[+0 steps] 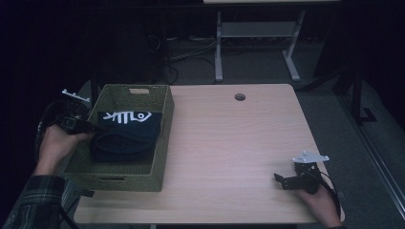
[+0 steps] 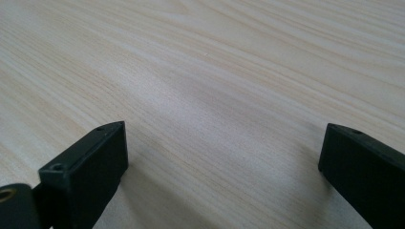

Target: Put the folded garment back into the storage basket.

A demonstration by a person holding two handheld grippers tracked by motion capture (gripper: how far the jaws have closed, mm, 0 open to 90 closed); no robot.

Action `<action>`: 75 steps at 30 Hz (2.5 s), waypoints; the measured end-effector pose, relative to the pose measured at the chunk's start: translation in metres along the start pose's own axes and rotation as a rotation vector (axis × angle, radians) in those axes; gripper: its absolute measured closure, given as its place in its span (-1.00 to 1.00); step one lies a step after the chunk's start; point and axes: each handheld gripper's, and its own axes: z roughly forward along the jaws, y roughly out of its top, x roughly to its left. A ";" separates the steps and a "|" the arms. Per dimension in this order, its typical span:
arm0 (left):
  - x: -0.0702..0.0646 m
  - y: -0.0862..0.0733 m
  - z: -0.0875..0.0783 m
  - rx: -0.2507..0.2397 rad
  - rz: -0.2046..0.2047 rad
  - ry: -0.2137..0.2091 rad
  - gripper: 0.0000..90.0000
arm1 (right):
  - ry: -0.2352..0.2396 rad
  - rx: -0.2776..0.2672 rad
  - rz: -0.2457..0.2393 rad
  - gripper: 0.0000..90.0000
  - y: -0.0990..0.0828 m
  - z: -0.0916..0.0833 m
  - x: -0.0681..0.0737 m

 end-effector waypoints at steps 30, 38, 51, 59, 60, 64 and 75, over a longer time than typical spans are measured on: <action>0.026 -0.009 0.064 0.138 -0.011 0.113 -0.09 | -0.001 -0.001 -0.002 -0.95 0.000 0.000 0.000; 0.026 -0.009 0.053 0.069 -0.029 0.188 -0.56 | -0.001 -0.001 -0.002 -0.94 0.000 0.000 0.000; 0.004 -0.009 0.036 -0.055 -0.018 0.147 -0.72 | -0.001 -0.001 -0.002 -0.95 0.000 0.000 0.000; -0.018 -0.009 0.034 -0.128 0.013 0.100 -0.72 | 0.000 -0.001 -0.002 -0.95 0.000 0.000 0.000; -0.021 -0.009 0.034 -0.135 0.014 0.095 -0.72 | 0.000 -0.001 -0.003 -0.95 0.000 0.000 0.000; -0.035 -0.007 0.036 -0.168 0.035 0.067 -0.72 | 0.000 -0.001 -0.002 -0.95 0.000 0.000 0.000; -0.079 0.001 0.044 -0.235 0.122 0.017 -0.72 | 0.000 -0.002 -0.004 -0.95 0.000 0.000 0.000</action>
